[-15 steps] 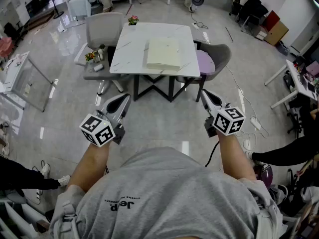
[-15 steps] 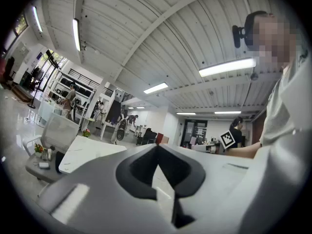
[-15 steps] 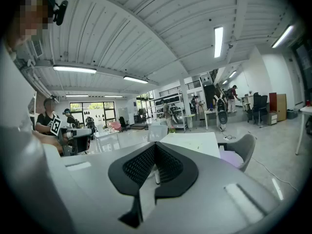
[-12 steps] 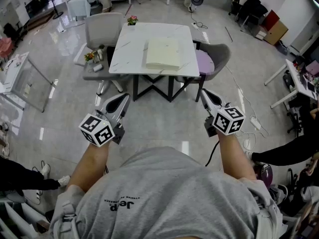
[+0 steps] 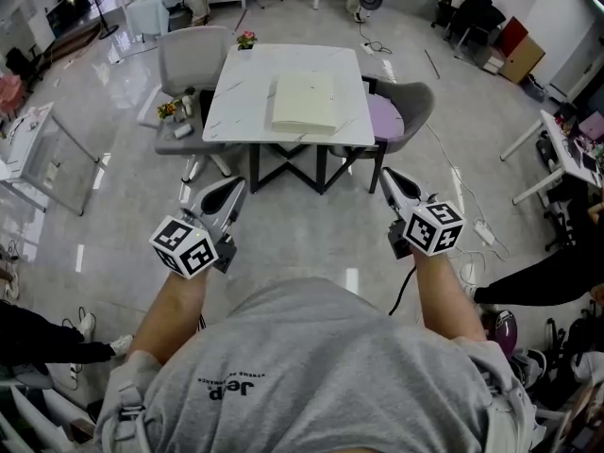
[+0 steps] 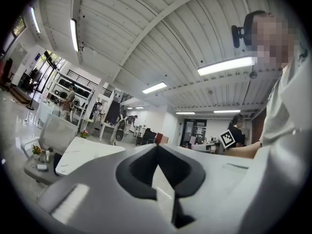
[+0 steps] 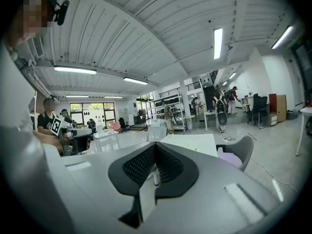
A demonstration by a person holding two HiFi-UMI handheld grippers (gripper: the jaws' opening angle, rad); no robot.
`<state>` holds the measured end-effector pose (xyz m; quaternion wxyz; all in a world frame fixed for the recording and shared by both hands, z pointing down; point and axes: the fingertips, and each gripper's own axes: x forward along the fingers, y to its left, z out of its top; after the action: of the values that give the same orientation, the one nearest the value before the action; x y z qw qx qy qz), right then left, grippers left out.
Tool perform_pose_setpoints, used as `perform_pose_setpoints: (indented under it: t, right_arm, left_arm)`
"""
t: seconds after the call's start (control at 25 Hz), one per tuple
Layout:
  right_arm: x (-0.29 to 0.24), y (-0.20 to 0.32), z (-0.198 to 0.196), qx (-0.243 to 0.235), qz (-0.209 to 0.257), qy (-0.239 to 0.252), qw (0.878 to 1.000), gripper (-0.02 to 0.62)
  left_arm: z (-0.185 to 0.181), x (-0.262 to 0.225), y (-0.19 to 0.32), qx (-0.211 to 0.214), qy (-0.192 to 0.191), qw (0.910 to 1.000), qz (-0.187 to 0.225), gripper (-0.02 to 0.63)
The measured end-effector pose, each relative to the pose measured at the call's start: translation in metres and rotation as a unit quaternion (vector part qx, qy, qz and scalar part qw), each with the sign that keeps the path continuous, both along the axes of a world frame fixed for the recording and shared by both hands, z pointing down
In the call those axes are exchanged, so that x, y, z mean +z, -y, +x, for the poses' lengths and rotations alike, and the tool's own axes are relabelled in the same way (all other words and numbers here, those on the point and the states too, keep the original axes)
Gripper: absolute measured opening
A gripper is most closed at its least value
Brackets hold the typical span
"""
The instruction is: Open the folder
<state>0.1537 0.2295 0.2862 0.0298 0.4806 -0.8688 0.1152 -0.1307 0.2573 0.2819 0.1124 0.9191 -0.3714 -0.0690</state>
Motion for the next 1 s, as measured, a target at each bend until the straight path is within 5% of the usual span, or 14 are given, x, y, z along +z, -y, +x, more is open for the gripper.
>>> perform_pose_setpoints:
  t: [0.24,0.28,0.36,0.48,1.0]
  right_arm:
    - [-0.001,0.004,0.013,0.002,0.006,0.008,1.000,-0.003]
    - [0.000,0.005,0.015,0.001,0.007,0.009,1.000,-0.003]
    - [-0.001,0.005,0.020,-0.002,0.008,0.011,1.000,-0.003]
    - [-0.003,0.005,0.031,-0.010,0.010,0.013,1.000,-0.003]
    - [-0.001,0.026,0.097,-0.028,0.013,0.010,0.999,-0.003]
  left_arm:
    - [0.014,-0.005,0.001,0.017,-0.004,0.9998,0.012,0.030]
    - [0.020,-0.005,0.001,0.026,0.001,0.9996,0.014,0.081]
    - [0.032,-0.004,0.001,0.038,0.022,0.9989,0.018,0.318]
    - [0.049,-0.004,0.001,0.038,0.054,0.9975,0.025,0.427]
    - [0.099,-0.008,0.027,-0.003,0.063,0.9977,0.023,0.433]
